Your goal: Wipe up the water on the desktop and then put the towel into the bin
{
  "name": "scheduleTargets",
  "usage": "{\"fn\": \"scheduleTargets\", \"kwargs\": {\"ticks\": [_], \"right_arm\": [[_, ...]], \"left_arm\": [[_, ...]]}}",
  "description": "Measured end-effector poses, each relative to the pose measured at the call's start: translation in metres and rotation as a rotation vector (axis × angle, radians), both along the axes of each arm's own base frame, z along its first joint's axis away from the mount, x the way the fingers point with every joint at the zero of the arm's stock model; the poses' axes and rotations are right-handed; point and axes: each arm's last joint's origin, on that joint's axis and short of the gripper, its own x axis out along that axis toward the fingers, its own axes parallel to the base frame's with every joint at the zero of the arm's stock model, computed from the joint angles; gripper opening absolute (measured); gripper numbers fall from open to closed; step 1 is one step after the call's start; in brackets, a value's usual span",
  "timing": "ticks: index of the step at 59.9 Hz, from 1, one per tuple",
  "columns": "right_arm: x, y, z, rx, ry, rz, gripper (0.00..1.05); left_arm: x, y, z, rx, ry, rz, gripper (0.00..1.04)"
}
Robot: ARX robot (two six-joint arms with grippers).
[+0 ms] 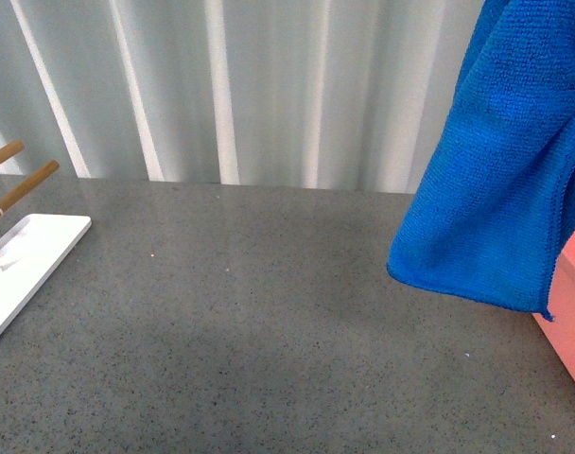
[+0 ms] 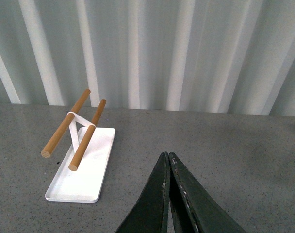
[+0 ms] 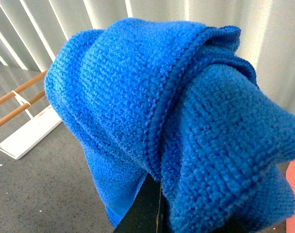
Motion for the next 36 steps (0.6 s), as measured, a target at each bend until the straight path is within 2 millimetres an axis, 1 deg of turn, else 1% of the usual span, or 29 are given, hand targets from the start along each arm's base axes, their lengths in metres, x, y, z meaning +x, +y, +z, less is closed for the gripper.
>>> {"fn": "scheduleTargets", "kwargs": {"ticks": [19,22,24,28,30,33,36], "right_arm": [[-0.001,-0.001,-0.001,-0.007,0.010,-0.012,0.04],[0.000,-0.001,-0.003,-0.013,0.026,-0.024,0.04],[0.001,0.000,-0.006,-0.022,0.047,-0.035,0.04],[0.004,0.001,-0.013,-0.039,0.092,-0.054,0.04],[0.006,0.001,-0.016,-0.047,0.114,-0.066,0.04],[0.013,0.001,-0.020,-0.065,0.165,-0.091,0.04],[0.020,0.001,-0.024,-0.090,0.208,-0.119,0.04]], "left_arm": [[0.000,0.000,0.000,-0.001,-0.001,0.000,0.05],[0.000,0.000,0.000,-0.001,-0.001,0.000,0.15],[0.000,0.000,0.000,-0.001,-0.001,0.000,0.24],[0.000,0.000,0.000,-0.001,-0.001,0.000,0.38],[0.000,0.000,0.000,-0.001,-0.001,0.000,0.44],[0.000,0.000,0.000,-0.001,-0.001,0.000,0.54],[0.000,0.000,0.000,-0.001,-0.002,0.000,0.62]]}}
